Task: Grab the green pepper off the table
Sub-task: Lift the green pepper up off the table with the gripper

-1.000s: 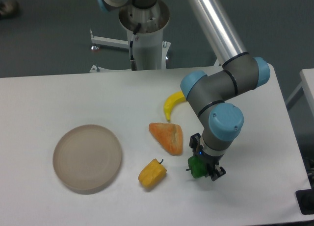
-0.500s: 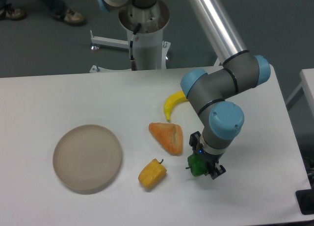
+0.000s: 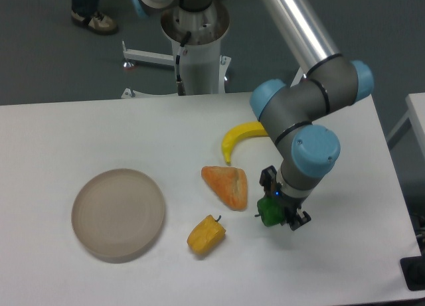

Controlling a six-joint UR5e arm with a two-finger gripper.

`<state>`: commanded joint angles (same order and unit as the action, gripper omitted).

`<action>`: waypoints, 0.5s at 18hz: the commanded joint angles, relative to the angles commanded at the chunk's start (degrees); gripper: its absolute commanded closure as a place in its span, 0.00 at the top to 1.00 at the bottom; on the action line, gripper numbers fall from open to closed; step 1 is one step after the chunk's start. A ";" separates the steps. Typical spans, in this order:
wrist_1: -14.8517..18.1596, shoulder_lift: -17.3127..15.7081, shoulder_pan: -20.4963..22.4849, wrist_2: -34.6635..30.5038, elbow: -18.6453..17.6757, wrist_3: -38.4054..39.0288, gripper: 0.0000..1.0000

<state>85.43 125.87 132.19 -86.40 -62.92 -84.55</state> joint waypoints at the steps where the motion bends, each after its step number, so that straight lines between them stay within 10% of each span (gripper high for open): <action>1: -0.08 -1.14 -0.09 -0.09 -1.23 0.87 0.29; 9: -1.48 -5.55 -3.97 0.09 -4.67 7.57 0.25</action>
<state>83.94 120.32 128.22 -86.31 -67.59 -76.99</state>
